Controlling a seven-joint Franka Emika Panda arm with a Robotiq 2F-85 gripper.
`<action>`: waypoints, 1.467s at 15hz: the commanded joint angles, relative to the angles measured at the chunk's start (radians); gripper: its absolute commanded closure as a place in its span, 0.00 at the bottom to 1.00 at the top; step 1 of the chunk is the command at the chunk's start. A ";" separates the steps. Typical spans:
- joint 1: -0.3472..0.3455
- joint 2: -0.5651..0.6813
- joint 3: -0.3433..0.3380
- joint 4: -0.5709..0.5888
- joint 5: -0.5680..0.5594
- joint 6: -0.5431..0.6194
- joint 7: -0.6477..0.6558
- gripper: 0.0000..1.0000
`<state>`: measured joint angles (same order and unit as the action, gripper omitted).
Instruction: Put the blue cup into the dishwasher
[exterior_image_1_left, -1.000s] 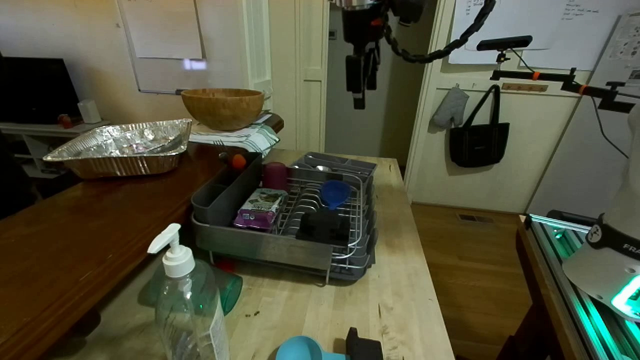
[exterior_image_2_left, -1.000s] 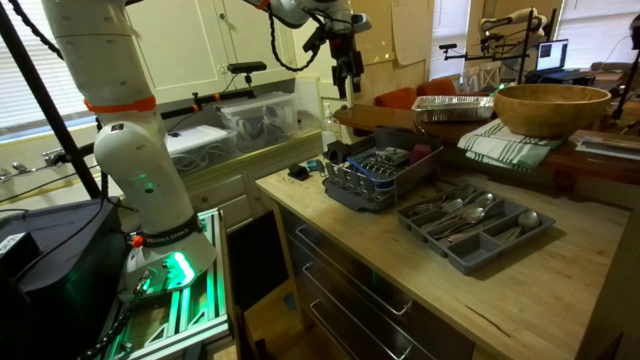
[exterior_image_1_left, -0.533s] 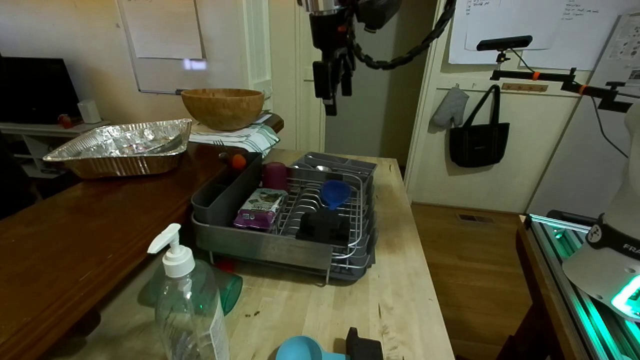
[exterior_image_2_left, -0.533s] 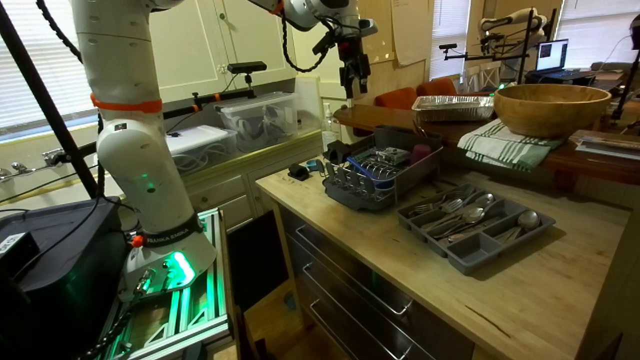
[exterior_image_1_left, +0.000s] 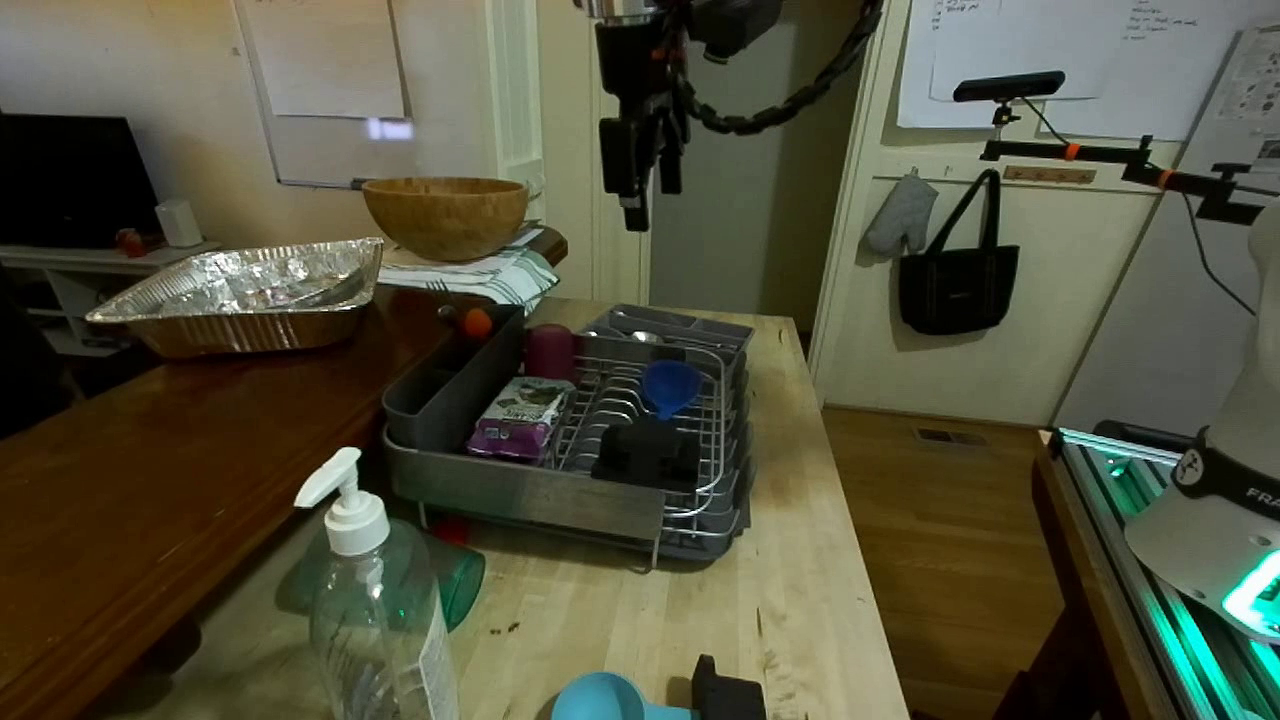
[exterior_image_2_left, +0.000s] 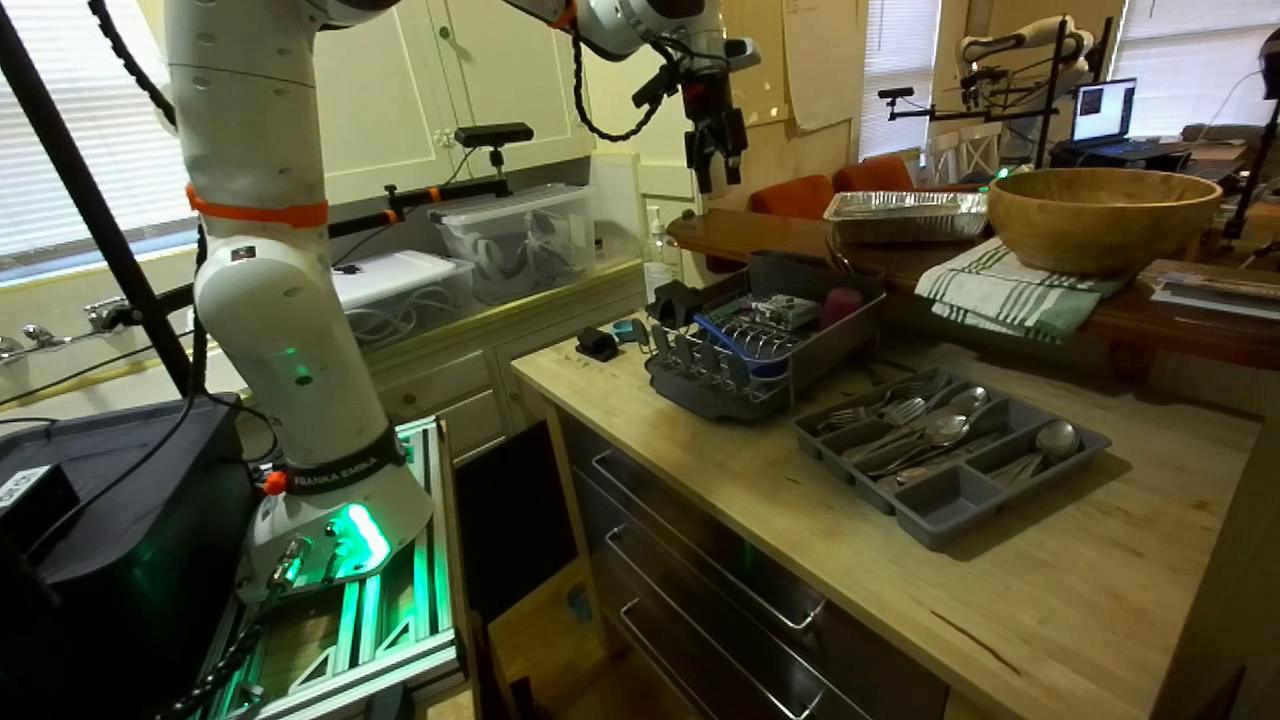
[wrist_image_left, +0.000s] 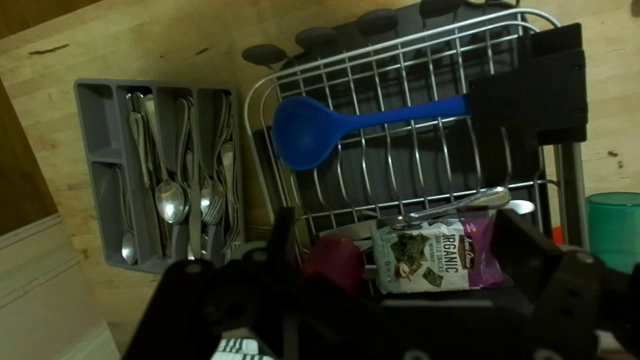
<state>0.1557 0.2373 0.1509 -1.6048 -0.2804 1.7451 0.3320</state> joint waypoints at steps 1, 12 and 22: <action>0.036 0.155 -0.005 0.169 0.058 0.002 -0.026 0.00; 0.144 0.393 0.012 0.415 0.084 0.002 -0.208 0.00; 0.253 0.483 0.000 0.464 0.062 0.036 -0.044 0.00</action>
<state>0.3526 0.6870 0.1553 -1.1377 -0.2047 1.7422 0.1717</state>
